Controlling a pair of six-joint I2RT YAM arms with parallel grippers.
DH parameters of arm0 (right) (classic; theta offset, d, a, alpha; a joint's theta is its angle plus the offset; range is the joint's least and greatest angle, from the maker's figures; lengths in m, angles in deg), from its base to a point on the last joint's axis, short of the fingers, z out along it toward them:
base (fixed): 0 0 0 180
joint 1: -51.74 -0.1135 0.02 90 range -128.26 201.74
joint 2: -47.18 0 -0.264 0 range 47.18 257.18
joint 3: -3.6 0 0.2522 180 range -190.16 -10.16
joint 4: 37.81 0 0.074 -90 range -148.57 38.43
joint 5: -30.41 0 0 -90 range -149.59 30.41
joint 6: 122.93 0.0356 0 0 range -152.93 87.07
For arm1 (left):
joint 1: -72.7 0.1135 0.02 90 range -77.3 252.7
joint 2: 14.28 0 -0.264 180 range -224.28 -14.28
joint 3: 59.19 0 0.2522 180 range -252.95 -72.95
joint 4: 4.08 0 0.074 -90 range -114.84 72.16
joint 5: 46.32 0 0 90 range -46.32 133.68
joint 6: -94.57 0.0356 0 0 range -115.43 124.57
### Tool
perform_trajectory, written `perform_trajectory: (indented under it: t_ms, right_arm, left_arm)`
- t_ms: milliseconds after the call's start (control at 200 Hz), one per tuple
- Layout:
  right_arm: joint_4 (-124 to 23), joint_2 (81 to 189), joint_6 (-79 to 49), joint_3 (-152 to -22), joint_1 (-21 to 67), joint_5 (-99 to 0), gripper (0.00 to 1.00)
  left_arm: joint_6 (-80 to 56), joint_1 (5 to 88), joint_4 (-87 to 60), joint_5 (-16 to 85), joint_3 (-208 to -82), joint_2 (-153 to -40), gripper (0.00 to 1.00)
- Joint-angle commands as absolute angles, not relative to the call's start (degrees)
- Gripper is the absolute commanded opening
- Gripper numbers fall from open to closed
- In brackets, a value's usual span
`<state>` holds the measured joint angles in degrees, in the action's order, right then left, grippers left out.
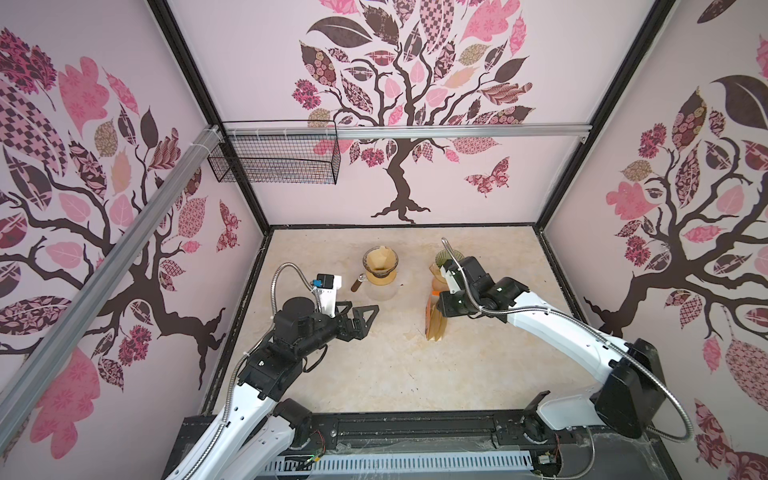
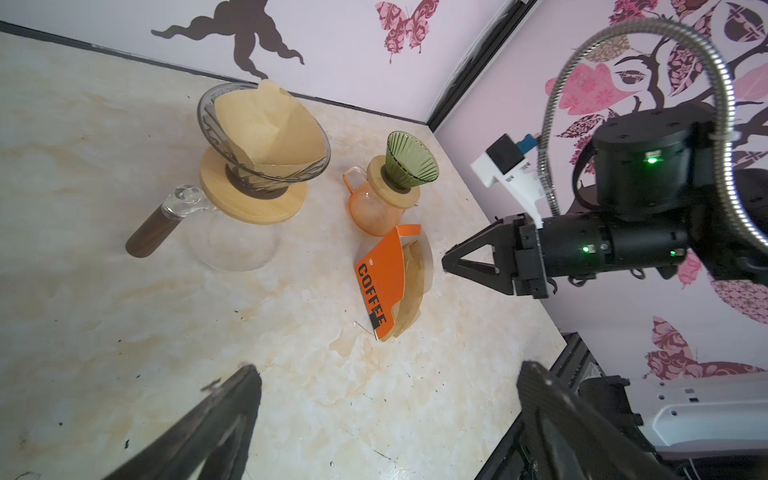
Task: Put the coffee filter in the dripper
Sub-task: 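Move the right gripper down into the orange COFFEE filter box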
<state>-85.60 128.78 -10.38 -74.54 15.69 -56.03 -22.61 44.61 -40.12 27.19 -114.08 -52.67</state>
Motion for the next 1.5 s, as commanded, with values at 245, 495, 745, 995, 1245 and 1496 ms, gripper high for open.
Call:
perform_trajectory:
  t_ms: [245, 495, 745, 995, 1245, 1496]
  right_arm:
    - [-84.31, 134.86, -12.45, -76.34, 15.34, -58.10, 0.26]
    - [-84.19, 135.49, -12.96, -75.58, 15.29, -60.30, 0.24]
    - [-84.08, 135.96, -13.56, -76.08, 15.18, -61.03, 0.20]
    - [-84.56, 136.41, -13.93, -77.55, 15.23, -61.08, 0.18]
    - [-84.31, 136.20, -13.98, -78.04, 15.20, -62.46, 0.18]
    - [-84.79, 138.91, -14.61, -79.18, 15.19, -63.96, 0.19]
  left_arm:
    - [-22.68, 45.21, -37.88, 24.78, -111.96, -51.41, 0.98]
    - [-22.67, 45.42, -38.00, 24.87, -111.72, -51.10, 0.98]
    - [-22.94, 45.38, -37.98, 24.86, -111.50, -50.81, 0.98]
    - [-23.29, 45.39, -37.83, 24.79, -111.36, -50.75, 0.98]
    - [-23.56, 45.37, -37.67, 24.51, -111.36, -50.43, 0.98]
    - [-23.45, 45.38, -37.67, 24.51, -111.31, -50.14, 0.98]
